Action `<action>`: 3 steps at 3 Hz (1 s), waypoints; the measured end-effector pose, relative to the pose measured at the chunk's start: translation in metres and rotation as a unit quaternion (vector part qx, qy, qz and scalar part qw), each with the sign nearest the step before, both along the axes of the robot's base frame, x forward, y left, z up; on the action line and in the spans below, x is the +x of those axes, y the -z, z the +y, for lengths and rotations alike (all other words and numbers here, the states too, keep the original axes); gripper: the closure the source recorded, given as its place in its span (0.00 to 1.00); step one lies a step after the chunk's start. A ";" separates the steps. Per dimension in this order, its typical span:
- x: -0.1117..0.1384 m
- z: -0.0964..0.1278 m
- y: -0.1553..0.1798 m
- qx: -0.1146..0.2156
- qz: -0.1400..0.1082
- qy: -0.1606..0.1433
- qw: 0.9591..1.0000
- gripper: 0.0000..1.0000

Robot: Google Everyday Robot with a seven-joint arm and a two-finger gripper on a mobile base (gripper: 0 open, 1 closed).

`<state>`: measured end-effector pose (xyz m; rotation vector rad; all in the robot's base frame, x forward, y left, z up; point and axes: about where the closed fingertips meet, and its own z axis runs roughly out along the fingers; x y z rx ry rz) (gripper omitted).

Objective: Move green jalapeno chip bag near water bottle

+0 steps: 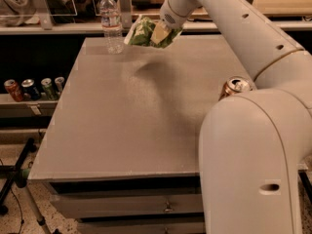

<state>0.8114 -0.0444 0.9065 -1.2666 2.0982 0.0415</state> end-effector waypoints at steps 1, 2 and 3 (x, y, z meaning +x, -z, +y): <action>0.000 0.005 0.004 0.007 0.009 -0.002 1.000 0.60; -0.001 0.008 0.007 0.011 0.018 -0.005 1.000 0.38; -0.001 0.010 0.011 0.014 0.025 -0.007 1.000 0.13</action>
Offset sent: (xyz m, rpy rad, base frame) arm -0.0002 0.0065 -0.0022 0.0353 0.0465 0.0094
